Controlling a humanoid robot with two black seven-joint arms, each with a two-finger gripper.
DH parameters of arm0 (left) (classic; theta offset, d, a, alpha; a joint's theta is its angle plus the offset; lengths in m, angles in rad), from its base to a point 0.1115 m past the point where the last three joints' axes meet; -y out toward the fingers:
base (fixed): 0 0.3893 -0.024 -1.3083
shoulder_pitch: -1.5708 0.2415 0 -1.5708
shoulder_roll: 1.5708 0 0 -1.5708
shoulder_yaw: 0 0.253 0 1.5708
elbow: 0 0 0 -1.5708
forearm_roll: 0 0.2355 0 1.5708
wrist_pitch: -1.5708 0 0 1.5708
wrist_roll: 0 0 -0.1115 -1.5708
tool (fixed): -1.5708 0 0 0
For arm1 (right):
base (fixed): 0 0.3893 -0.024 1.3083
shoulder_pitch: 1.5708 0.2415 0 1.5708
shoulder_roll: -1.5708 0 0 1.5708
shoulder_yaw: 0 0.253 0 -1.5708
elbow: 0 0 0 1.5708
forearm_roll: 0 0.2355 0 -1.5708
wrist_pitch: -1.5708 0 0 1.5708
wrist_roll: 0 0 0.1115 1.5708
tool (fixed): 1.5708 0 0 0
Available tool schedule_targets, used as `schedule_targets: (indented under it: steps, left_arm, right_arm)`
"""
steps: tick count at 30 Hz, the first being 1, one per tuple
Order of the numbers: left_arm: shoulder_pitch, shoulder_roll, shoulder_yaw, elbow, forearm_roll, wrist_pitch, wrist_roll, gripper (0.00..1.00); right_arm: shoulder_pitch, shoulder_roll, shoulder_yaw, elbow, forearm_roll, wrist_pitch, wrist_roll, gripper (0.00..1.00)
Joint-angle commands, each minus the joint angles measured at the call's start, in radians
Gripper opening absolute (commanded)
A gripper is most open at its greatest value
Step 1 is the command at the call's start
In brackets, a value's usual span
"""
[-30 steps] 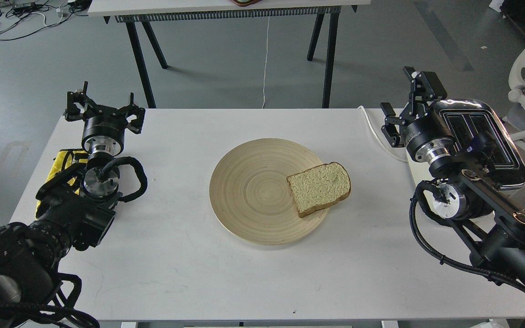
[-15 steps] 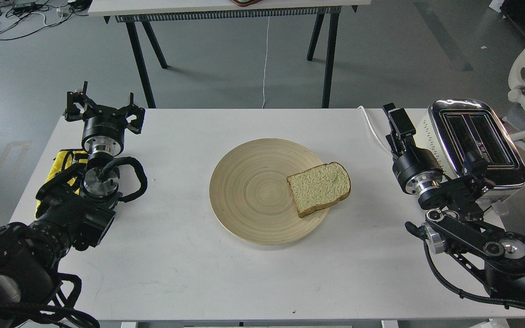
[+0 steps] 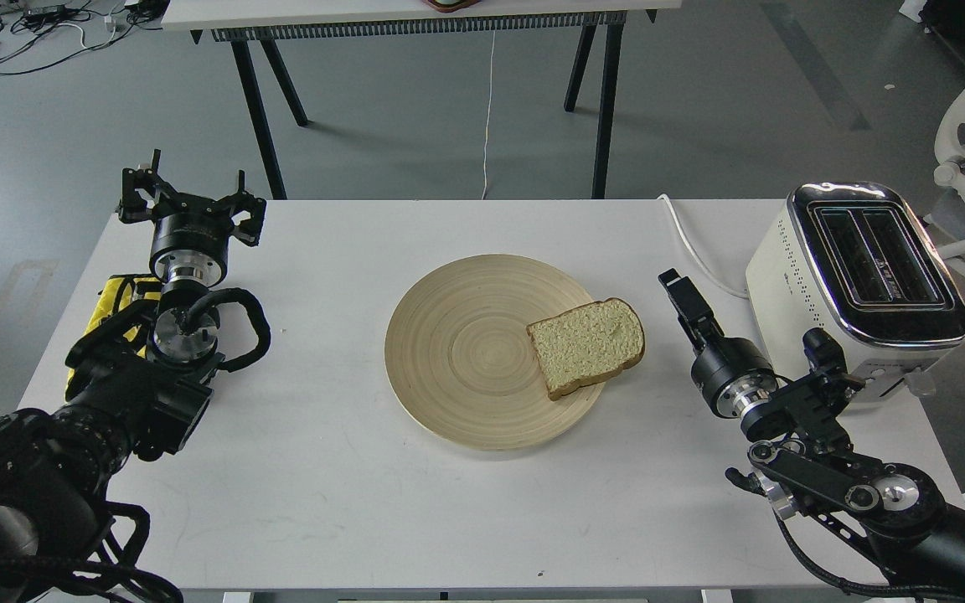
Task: Put bread in toaster with right arm
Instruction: 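Reach the right gripper to the bread slice and grasp it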
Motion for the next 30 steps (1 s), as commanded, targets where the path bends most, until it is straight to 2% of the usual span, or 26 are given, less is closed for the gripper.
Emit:
schedule_targets:
  steps: [1,6,12,14,20,30]
  left_arm:
    - [0.0,0.0,0.0,-0.001,0.0,0.0,0.0,1.0]
    - [0.0,0.0,0.0,-0.001,0.0,0.0,0.0,1.0]
    - [0.001,0.0,0.0,-0.001,0.0,0.0,0.0,1.0]
    - [0.0,0.0,0.0,0.001,0.0,0.0,0.0,1.0]
    - [0.0,0.0,-0.001,0.001,0.0,0.0,0.0,1.0]
    - [0.0,0.0,0.0,0.001,0.0,0.0,0.0,1.0]
  right_arm:
    - [0.0,0.033,-0.026,-0.02,0.0,0.0,0.0,0.97]
    - [-0.006,0.083,-0.029,-0.054,0.0,0.0,0.0,0.96]
    - [-0.009,0.091,-0.03,-0.062,0.0,0.0,-0.001,0.88]
    - [-0.009,0.091,-0.03,-0.062,0.001,0.0,-0.001,0.82]
    - [-0.008,0.091,-0.046,-0.063,0.001,0.0,-0.003,0.59]
    - [-0.006,0.091,-0.05,-0.062,0.001,0.0,-0.001,0.37]
